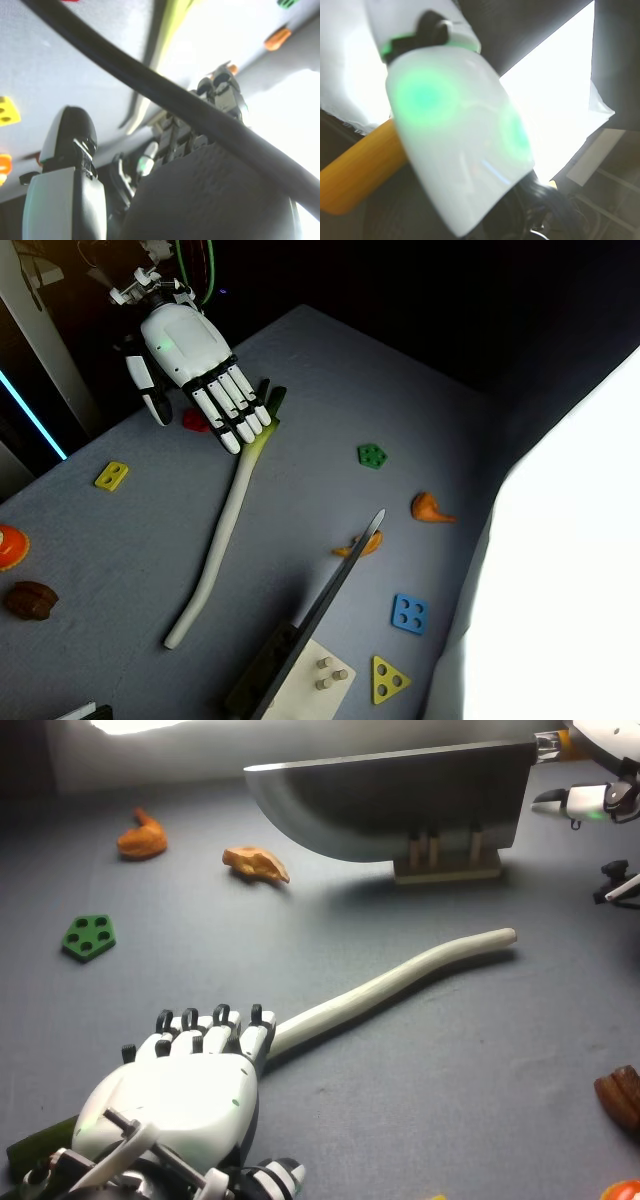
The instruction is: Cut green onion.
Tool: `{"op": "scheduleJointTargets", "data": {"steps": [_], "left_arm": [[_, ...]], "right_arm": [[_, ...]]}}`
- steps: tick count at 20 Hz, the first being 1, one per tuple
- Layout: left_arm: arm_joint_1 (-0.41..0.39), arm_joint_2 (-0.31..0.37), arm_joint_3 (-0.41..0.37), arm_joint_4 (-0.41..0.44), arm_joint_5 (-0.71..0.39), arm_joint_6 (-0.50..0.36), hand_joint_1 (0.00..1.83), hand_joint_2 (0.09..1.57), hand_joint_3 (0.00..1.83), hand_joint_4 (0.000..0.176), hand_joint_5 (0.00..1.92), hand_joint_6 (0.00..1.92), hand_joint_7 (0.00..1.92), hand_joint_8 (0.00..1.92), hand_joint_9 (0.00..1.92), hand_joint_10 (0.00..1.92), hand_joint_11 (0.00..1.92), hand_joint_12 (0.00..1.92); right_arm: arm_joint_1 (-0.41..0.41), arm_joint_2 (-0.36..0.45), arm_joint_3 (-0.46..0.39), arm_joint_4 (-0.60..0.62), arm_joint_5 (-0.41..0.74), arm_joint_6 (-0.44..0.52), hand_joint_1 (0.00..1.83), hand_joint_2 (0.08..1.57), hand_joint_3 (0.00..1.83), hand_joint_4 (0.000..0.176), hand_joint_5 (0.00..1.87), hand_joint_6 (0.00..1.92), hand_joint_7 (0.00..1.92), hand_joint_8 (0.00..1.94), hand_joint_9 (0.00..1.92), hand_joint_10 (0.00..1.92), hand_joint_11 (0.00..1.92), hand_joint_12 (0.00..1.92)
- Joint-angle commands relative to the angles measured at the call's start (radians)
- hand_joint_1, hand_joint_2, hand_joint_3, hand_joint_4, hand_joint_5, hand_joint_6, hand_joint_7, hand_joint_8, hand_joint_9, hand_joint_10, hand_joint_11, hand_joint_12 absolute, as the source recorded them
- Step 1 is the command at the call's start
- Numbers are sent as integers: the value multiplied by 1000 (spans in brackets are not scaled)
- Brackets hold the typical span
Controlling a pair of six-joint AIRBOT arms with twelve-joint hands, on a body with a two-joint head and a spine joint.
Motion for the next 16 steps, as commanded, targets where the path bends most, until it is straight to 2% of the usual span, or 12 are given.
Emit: {"op": "scheduleJointTargets", "data": {"steps": [1, 2, 3, 11, 12, 14, 16], "left_arm": [[-1, -5, 0, 85, 57, 0, 746, 1185, 9, 35, 0, 0, 15, 5, 10, 4, 13, 6], [0, -10, 1, 85, 60, 0, 715, 1194, 13, 32, 0, 0, 10, 2, 5, 2, 23, 13], [-1, -11, 2, 85, 61, 0, 754, 1176, 3, 29, 25, 1, 40, 1, 38, 3, 4, 197], [16, -16, 30, 90, 62, -17, 755, 1175, 2, 31, 1, 0, 12, 2, 32, 5, 0, 175], [21, -16, 33, 90, 62, -22, 762, 1169, 0, 25, 29, 8, 47, 8, 47, 8, 0, 117], [32, -17, 37, 90, 65, -30, 855, 1135, 0, 25, 84, 9, 120, 3, 90, 8, 0, 300], [39, -18, 39, 90, 69, -33, 857, 1135, 0, 25, 86, 9, 122, 3, 92, 8, 0, 313]], "right_arm": [[-2, 8, 7, 23, 116, 4, 1100, 980, 0, 0, 0, 0, 0, 0, 0, 0, 0, 0], [-3, 8, 7, 23, 116, 4, 1116, 975, 0, 4, 0, 0, 0, 0, 0, 0, 0, 0], [-4, 8, 7, 23, 116, 4, 1098, 985, 2, 5, 0, 0, 0, 0, 0, 0, 0, 0], [-5, 8, 7, 23, 117, 4, 1067, 1005, 10, 2, 0, 0, 0, 0, 0, 0, 0, 0], [-5, 8, 7, 23, 117, 4, 1076, 1009, 12, 0, 0, 0, 0, 0, 0, 0, 0, 0], [-5, 8, 7, 24, 117, 4, 1087, 1015, 12, 9, 0, 0, 0, 0, 0, 0, 0, 0], [-5, 8, 7, 25, 118, 4, 1086, 1017, 13, 9, 0, 0, 0, 0, 0, 0, 0, 0]]}}
